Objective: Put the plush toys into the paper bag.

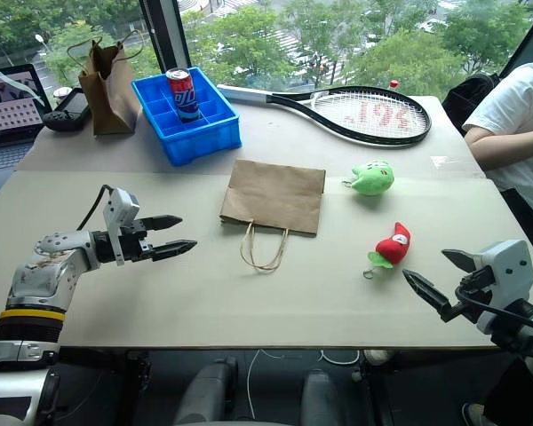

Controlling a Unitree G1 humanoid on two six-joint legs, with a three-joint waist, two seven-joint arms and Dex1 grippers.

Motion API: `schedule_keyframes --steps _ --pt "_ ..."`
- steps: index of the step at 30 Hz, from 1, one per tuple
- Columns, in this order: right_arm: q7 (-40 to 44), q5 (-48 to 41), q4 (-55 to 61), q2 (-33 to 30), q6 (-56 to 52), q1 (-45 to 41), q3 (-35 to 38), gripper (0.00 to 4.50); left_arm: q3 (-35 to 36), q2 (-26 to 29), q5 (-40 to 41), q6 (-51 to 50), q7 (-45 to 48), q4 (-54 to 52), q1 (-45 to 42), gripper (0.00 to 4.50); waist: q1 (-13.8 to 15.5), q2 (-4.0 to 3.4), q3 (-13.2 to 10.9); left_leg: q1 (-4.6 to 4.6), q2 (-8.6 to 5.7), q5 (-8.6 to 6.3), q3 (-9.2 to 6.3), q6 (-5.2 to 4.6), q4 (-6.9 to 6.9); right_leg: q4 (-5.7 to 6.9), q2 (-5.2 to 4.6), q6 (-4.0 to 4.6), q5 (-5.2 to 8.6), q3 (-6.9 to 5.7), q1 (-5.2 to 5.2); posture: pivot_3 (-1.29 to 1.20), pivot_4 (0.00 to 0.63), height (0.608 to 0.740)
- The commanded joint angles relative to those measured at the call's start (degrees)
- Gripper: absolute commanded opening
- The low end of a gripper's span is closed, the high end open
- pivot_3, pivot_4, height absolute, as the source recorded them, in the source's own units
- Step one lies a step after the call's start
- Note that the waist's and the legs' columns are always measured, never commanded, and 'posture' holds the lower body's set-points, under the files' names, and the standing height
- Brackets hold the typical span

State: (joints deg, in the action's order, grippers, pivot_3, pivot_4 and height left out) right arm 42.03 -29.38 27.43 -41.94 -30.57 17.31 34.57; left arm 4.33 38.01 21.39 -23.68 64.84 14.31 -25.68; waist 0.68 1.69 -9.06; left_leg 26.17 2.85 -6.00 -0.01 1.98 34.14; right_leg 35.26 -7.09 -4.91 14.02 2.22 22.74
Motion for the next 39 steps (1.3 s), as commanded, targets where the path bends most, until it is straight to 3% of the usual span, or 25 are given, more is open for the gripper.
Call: schedule_keyframes --steps 1,4,8,14,17,22,26,33,34,35,39 --pt "3.76 -4.79 2.36 -3.62 -3.61 1.00 3.70 4.46 0.88 1.88 3.59 -1.56 5.05 -2.11 -2.42 4.50 0.00 0.00 0.00 0.00 0.00 0.00 0.00 0.00 0.00 0.00 0.00 0.00 0.00 0.00 0.00 0.00 0.150 0.740" --pt "12.02 -14.20 10.54 -12.22 -13.45 4.79 5.54 4.46 -4.28 3.68 4.71 -2.78 15.13 -3.74 -10.03 4.50 0.20 -0.04 -0.14 0.13 -0.01 0.00 0.01 -0.01 0.11 0.14 0.00 0.00 0.01 0.02 0.09 0.00 0.150 0.740" --pt "10.46 -19.60 16.98 -16.68 -18.74 4.14 4.48 4.46 -11.32 2.68 -2.60 9.10 21.17 0.91 -15.92 4.50 0.28 0.00 -0.12 0.08 0.06 -0.01 -0.03 0.02 0.24 0.24 0.04 -0.03 0.05 -0.05 -0.05 0.00 0.150 0.740" --pt "-0.14 -22.85 23.90 -15.45 -22.20 -1.41 -2.35 4.46 -19.78 -4.31 -12.60 28.62 25.38 17.08 -25.80 4.50 0.05 0.08 -0.18 0.12 0.06 -0.06 -0.03 -0.12 0.46 -0.11 0.04 -0.04 0.02 -0.07 -0.31 0.00 0.150 0.740" --pt "-4.09 -26.63 25.11 -13.60 -24.30 -1.40 -1.61 4.46 -23.25 -6.42 -15.90 38.09 27.43 25.16 -29.76 4.50 0.11 0.17 -0.23 0.32 0.04 -0.11 -0.04 -0.32 0.60 -0.18 0.03 -0.03 0.01 -0.09 -0.25 0.00 0.150 0.740" --pt "-5.48 -28.80 26.82 -12.87 -25.90 3.88 3.13 4.46 -26.30 -8.72 -21.04 50.38 27.62 36.42 -34.90 4.50 0.33 0.18 -0.23 0.49 0.01 -0.02 -0.06 -0.84 0.68 -0.18 0.04 0.20 -0.13 -0.07 -0.23 0.00 0.150 0.740" --pt "-7.36 -31.05 26.73 -11.97 -26.42 6.36 5.73 4.46 -27.72 -12.02 -27.37 58.51 20.68 45.07 -37.77 4.50 0.39 0.19 -0.24 0.51 -0.01 -0.03 -0.07 -0.89 0.75 -0.15 0.04 0.15 -0.14 -0.07 -0.23 0.00 0.150 0.740" --pt "-8.55 -32.80 26.43 -12.46 -26.26 8.04 8.24 4.46 -25.27 -17.22 -29.12 59.95 14.66 52.87 -40.17 4.50 0.30 0.21 -0.25 0.52 0.00 -0.04 -0.08 -0.89 0.84 -0.14 0.04 -0.15 -0.08 -0.07 -0.26 0.00 0.150 0.740" --pt "-8.65 -32.87 26.37 -12.56 -26.22 8.14 8.33 4.50 -25.29 -17.30 -29.47 59.75 14.24 53.58 -40.28 4.00 0.27 0.21 -0.25 0.52 0.00 -0.04 -0.08 -0.89 0.84 -0.13 0.04 -0.17 -0.07 -0.07 -0.26 0.00 0.150 0.740" --pt "-8.69 -32.95 26.34 -12.67 -26.17 8.32 8.50 4.50 -24.84 -17.54 -29.25 59.12 14.56 54.20 -40.37 3.84 0.26 0.21 -0.25 0.52 0.00 -0.04 -0.08 -0.89 0.84 -0.12 0.04 -0.22 -0.06 -0.07 -0.26 0.00 0.150 0.740" --pt "-9.52 -33.55 26.43 -12.72 -26.25 8.67 8.51 4.50 -22.18 -18.27 -27.68 57.53 17.05 55.20 -40.67 2.39 0.13 0.21 -0.25 0.52 0.00 -0.03 -0.09 -0.89 0.83 -0.10 0.04 -0.31 -0.01 -0.07 -0.26 0.00 0.150 0.740"
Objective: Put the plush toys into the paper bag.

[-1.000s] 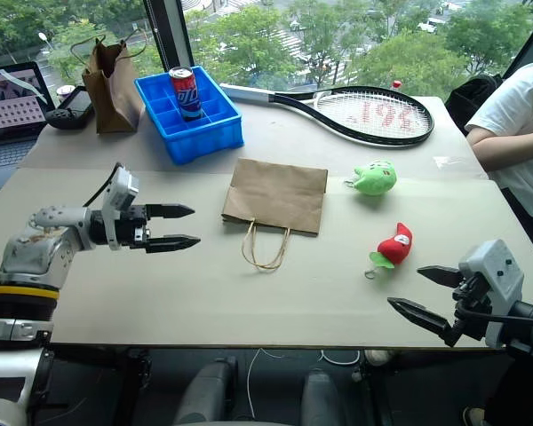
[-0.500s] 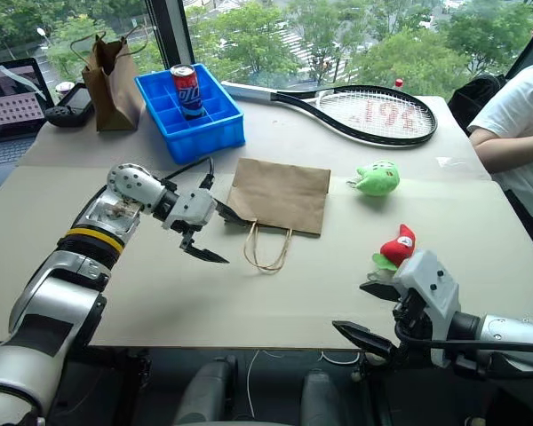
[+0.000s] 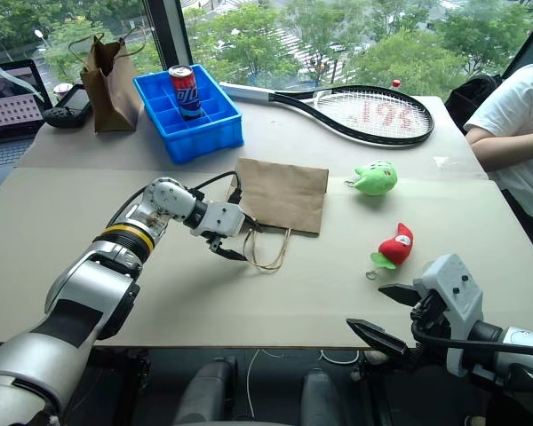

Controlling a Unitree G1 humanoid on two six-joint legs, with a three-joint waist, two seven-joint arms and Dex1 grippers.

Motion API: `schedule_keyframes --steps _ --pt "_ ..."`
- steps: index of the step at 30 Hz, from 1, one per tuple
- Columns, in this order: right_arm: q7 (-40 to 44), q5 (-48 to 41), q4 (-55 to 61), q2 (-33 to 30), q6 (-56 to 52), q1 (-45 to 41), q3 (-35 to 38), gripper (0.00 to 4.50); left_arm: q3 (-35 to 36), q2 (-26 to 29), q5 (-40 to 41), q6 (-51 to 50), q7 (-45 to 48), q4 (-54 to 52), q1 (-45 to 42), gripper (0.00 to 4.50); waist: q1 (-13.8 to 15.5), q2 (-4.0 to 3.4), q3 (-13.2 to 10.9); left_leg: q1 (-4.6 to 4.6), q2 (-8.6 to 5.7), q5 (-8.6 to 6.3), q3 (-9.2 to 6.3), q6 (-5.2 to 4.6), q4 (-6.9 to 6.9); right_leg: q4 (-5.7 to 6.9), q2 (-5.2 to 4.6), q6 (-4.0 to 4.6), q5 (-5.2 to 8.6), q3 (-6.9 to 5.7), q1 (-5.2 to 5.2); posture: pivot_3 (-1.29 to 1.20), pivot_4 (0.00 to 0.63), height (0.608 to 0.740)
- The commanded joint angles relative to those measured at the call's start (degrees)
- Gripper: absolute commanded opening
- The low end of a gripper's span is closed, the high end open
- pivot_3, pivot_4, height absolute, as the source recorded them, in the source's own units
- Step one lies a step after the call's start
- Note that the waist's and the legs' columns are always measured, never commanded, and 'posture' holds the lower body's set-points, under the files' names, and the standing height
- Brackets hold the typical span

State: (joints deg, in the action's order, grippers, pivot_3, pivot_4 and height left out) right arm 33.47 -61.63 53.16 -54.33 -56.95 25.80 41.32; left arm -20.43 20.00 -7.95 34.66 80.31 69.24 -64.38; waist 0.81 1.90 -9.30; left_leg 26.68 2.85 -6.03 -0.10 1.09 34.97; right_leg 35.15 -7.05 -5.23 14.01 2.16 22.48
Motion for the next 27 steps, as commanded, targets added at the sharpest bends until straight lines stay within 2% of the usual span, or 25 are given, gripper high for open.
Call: schedule_keyframes --steps 1,3,4,5,6,7,13,17,19,24,25,27 --pt "-1.38 -1.96 0.73 -0.08 -0.12 0.55 1.85 4.50 3.34 -0.39 2.16 -1.29 2.01 0.26 -2.02 2.04 0.01 0.00 0.00 0.00 0.00 0.00 0.00 0.00 0.00 0.00 0.00 0.00 0.00 0.00 0.00 0.00 0.150 0.740" --pt "-1.31 -2.64 1.74 0.46 -0.60 2.89 2.41 4.50 5.87 -1.03 4.53 -3.79 3.49 -0.23 -2.22 1.35 0.01 0.00 0.00 0.01 0.00 0.00 0.00 0.00 0.00 0.00 0.00 0.01 -0.01 0.00 0.00 0.00 0.150 0.740" --pt "-1.22 -2.86 2.41 1.00 -0.67 4.30 2.58 4.50 7.65 -1.51 6.91 -6.67 5.59 -1.07 -2.41 1.31 0.01 0.00 0.00 0.01 0.00 0.00 0.00 0.00 0.00 0.00 0.00 0.02 -0.01 0.00 0.00 0.00 0.150 0.740" --pt "-1.23 -3.12 2.98 1.29 -0.52 5.29 2.54 4.50 9.39 -2.00 9.22 -9.74 7.70 -1.99 -2.59 0.65 0.06 0.00 0.00 0.01 0.00 0.00 -0.01 0.00 0.01 0.00 0.00 0.02 -0.02 0.00 -0.02 0.00 0.150 0.740" --pt "-1.44 -3.06 3.39 1.42 -0.20 5.81 2.09 4.50 10.90 -2.39 11.31 -12.85 9.78 -3.14 -2.70 0.51 0.25 0.00 0.00 0.01 -0.01 0.00 -0.01 0.00 0.01 0.00 0.00 0.02 -0.02 0.00 -0.02 0.00 0.150 0.740" --pt "-1.82 -2.91 3.48 1.45 0.16 5.92 1.47 4.50 11.90 -2.61 12.90 -15.64 11.19 -4.51 -2.67 0.11 0.25 0.00 0.00 0.05 -0.01 0.00 -0.03 0.00 0.02 0.02 0.00 0.03 -0.02 -0.02 -0.04 0.00 0.150 0.740" --pt "-4.65 -4.25 2.74 1.76 1.25 3.39 -2.70 4.50 12.11 -1.42 19.98 -34.35 12.19 -19.45 -0.40 0.03 -0.17 0.00 0.00 0.04 0.00 0.00 -0.04 0.00 0.10 0.07 0.00 0.05 -0.03 -0.02 -0.09 0.00 0.150 0.740" --pt "-9.66 -3.96 2.52 4.09 2.50 -1.57 -9.39 4.50 12.76 1.37 25.46 -54.58 10.64 -37.67 3.57 0.03 -0.74 -0.02 0.01 -0.02 0.04 0.01 -0.05 -0.01 0.07 0.10 0.02 0.09 -0.05 -0.01 -0.09 0.00 0.150 0.740" --pt "-12.68 -0.93 2.16 5.50 3.05 -5.21 -14.35 4.50 12.89 2.24 27.44 -62.95 7.74 -45.20 5.50 0.03 -0.91 -0.03 0.00 -0.04 0.03 0.01 -0.06 -0.01 0.05 0.15 0.02 0.24 -0.12 0.00 -0.08 0.00 0.150 0.740" --pt "-23.20 7.56 -1.04 13.91 4.07 -14.12 -26.32 3.32 12.14 4.07 27.92 -77.86 -3.45 -60.77 10.31 0.00 -0.97 -0.09 -0.01 -0.09 0.02 0.01 -0.10 -0.01 0.07 0.16 0.09 0.25 -0.11 0.04 -0.11 0.00 0.150 0.740" --pt "-25.23 8.44 -1.58 16.06 3.96 -15.56 -28.33 2.81 12.67 3.96 28.88 -81.19 -5.62 -63.54 11.00 0.00 -0.93 -0.09 -0.01 -0.10 0.03 0.01 -0.10 -0.01 0.05 0.17 0.10 0.25 -0.11 0.05 -0.09 0.00 0.150 0.740" --pt "-28.19 10.04 -2.14 19.56 3.52 -18.10 -31.84 2.15 13.68 3.48 30.69 -86.36 -9.44 -68.07 12.19 0.00 -0.89 -0.09 -0.02 -0.09 0.06 0.01 -0.12 -0.01 0.06 0.22 0.13 0.25 -0.11 0.06 -0.07 0.00 0.150 0.740"
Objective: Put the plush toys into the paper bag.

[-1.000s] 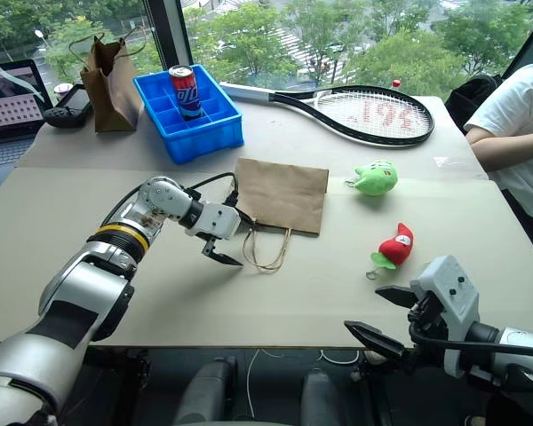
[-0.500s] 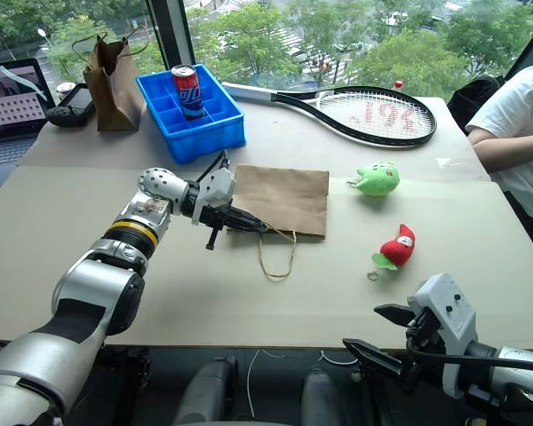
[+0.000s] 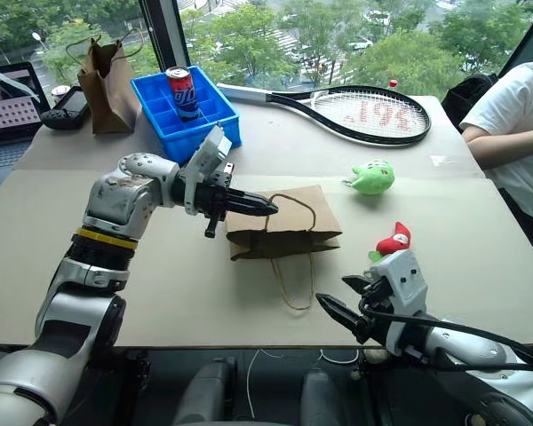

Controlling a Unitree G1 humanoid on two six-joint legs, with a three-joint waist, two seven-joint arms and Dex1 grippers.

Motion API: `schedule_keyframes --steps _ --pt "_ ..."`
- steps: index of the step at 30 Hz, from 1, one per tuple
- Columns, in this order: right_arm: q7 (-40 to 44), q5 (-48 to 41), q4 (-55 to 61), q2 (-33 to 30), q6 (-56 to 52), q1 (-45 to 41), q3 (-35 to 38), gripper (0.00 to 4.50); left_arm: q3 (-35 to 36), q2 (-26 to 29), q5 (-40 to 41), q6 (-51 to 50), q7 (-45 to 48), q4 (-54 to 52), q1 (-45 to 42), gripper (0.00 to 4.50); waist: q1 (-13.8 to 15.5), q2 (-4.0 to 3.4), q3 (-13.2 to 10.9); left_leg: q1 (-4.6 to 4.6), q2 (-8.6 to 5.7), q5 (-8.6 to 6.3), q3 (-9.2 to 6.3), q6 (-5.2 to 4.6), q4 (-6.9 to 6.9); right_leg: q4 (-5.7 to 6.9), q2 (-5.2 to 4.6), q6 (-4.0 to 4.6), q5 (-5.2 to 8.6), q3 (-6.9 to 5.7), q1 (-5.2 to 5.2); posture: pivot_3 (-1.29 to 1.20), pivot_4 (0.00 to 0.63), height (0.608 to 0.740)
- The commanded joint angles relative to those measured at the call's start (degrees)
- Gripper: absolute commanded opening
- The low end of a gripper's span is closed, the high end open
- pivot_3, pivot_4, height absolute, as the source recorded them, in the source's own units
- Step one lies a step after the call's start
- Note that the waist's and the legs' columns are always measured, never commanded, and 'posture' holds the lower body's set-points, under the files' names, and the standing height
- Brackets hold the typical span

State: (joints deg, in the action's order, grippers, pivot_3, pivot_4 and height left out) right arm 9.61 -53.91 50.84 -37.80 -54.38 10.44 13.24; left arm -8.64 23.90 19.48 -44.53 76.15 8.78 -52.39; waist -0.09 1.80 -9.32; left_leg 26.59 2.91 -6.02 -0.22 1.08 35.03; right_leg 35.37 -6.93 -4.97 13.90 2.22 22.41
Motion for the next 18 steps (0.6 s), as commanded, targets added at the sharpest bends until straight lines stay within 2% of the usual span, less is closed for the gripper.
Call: schedule_keyframes --steps 1,2,6,11,18 --pt "-5.36 2.87 0.16 4.36 0.59 -4.03 -5.35 1.80 2.27 -0.69 4.16 -9.33 -6.93 -9.19 0.59 0.00 0.05 -0.01 0.00 0.01 0.00 0.00 0.00 0.00 0.00 0.01 0.00 0.00 0.00 0.00 0.02 0.00 0.150 0.740" --pt "-6.20 3.18 -0.02 5.67 0.39 -5.29 -6.74 1.58 2.74 -1.15 5.20 -11.46 -8.44 -10.39 0.84 0.00 0.04 -0.01 -0.01 0.01 -0.02 0.00 0.00 0.00 0.00 0.03 0.00 0.01 0.00 0.01 0.03 0.00 0.150 0.740" --pt "-8.43 6.45 -2.82 9.48 0.19 -9.64 -11.50 0.13 4.31 -3.13 9.62 -20.11 -13.79 -13.60 1.20 0.00 -0.01 -0.01 0.00 0.00 -0.01 0.00 0.00 0.00 -0.01 0.10 0.00 0.03 0.02 0.01 0.08 0.00 0.150 0.740" --pt "-8.53 11.89 -9.35 11.64 1.35 -13.64 -14.42 0.06 3.40 -3.34 12.47 -24.80 -18.05 -16.52 2.10 0.00 -0.14 -0.02 -0.01 -0.04 -0.01 0.00 0.00 0.00 0.00 0.27 0.03 0.12 0.06 0.03 0.14 0.00 0.150 0.740" --pt "-3.18 22.47 -24.49 14.86 8.91 -19.62 -21.03 0.06 6.29 -4.69 16.14 -28.35 -22.76 -14.82 0.05 0.00 -0.47 -0.02 -0.01 -0.06 0.00 0.01 -0.02 -0.01 -0.05 0.55 0.11 0.17 0.13 0.12 0.30 0.00 0.150 0.740"
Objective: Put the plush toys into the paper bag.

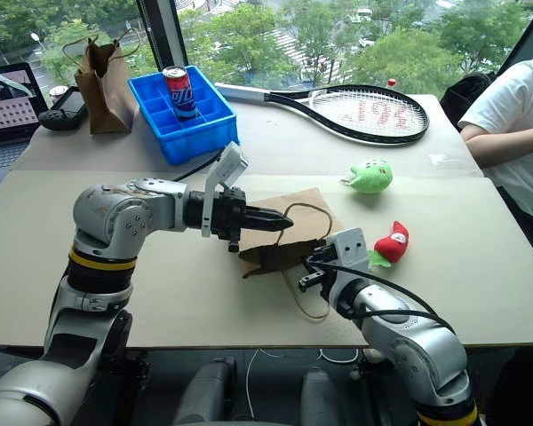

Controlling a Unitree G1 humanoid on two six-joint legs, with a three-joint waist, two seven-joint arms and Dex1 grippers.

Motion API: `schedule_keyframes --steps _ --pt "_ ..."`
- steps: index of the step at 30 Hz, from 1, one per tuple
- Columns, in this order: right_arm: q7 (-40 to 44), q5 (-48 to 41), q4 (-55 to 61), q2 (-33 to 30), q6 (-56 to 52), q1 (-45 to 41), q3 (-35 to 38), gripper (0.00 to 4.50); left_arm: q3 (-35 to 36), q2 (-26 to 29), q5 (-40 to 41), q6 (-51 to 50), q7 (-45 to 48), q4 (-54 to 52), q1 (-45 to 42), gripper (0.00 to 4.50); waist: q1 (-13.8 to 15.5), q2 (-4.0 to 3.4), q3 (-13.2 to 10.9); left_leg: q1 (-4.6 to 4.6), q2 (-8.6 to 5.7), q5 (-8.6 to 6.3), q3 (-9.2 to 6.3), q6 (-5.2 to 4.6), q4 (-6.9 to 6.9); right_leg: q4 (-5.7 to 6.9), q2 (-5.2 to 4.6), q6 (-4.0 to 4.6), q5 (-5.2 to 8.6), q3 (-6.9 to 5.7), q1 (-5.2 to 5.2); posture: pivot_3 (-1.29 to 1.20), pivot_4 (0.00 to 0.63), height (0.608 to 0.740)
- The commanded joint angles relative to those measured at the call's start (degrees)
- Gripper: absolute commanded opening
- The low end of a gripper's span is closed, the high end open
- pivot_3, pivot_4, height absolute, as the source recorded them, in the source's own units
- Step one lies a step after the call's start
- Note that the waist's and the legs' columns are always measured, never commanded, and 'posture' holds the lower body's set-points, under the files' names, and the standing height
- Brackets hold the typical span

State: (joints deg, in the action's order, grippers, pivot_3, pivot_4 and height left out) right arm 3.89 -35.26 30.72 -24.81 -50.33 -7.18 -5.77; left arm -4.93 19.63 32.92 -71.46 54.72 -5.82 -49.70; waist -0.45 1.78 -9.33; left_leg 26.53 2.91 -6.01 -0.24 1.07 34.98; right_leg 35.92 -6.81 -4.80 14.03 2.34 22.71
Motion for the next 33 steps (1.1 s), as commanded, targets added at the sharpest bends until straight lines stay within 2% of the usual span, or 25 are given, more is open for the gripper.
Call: schedule_keyframes --steps 1,5,10,16,21,28,33 --pt "3.25 4.97 -6.53 2.79 6.13 -2.57 -2.67 0.06 2.97 -0.02 3.44 -1.97 -1.15 0.37 -3.15 0.00 -0.20 0.00 0.00 0.00 0.01 0.00 -0.01 0.00 0.00 0.02 0.03 -0.01 0.00 0.00 0.01 0.00 0.150 0.740" --pt "8.13 10.53 -16.37 4.29 12.14 -3.88 -6.46 0.06 4.07 6.23 2.87 1.66 3.04 9.18 -7.78 0.00 -0.61 -0.01 0.00 0.00 0.05 0.00 -0.07 0.00 -0.03 0.06 0.18 -0.06 -0.03 0.09 0.11 0.00 0.150 0.740" --pt "11.55 15.06 -23.09 4.56 15.68 -6.46 -7.00 0.06 4.25 9.87 2.95 5.86 6.91 15.29 -13.06 0.00 -0.64 0.00 0.00 -0.17 0.12 0.00 -0.22 0.01 -0.11 0.11 0.34 -0.31 0.19 0.12 0.04 0.00 0.150 0.740" --pt "13.56 18.69 -26.00 4.86 15.86 -7.54 -8.07 0.06 3.73 13.21 -0.26 19.65 15.21 21.91 -21.40 0.00 -0.47 0.00 0.00 -0.18 0.13 -0.06 -0.22 0.18 -0.11 0.10 0.35 -0.21 0.15 0.12 0.02 0.00 0.150 0.740" --pt "14.39 20.72 -26.07 5.34 15.59 -8.02 -7.91 0.06 1.83 14.69 -2.25 24.84 19.59 22.43 -25.18 0.00 -0.48 -0.01 0.00 -0.20 0.13 -0.20 -0.22 0.41 -0.14 0.10 0.35 -0.24 0.19 0.12 -0.01 0.00 0.150 0.740" --pt "14.77 21.35 -23.96 5.88 14.38 -7.17 -6.64 0.06 -1.59 17.75 -5.46 30.04 24.33 18.60 -23.76 0.00 -0.52 -0.01 0.00 -0.19 0.14 -0.21 -0.21 0.43 -0.16 0.15 0.37 -0.23 0.20 0.14 0.05 0.00 0.150 0.740" --pt "17.68 18.16 -17.12 6.07 16.43 -6.68 -4.12 0.06 -4.81 17.94 -9.45 34.52 23.51 15.72 -17.13 0.00 -0.32 -0.02 0.00 -0.19 0.14 -0.20 -0.21 0.42 -0.15 0.13 0.36 -0.24 0.23 0.15 0.01 0.00 0.150 0.740"
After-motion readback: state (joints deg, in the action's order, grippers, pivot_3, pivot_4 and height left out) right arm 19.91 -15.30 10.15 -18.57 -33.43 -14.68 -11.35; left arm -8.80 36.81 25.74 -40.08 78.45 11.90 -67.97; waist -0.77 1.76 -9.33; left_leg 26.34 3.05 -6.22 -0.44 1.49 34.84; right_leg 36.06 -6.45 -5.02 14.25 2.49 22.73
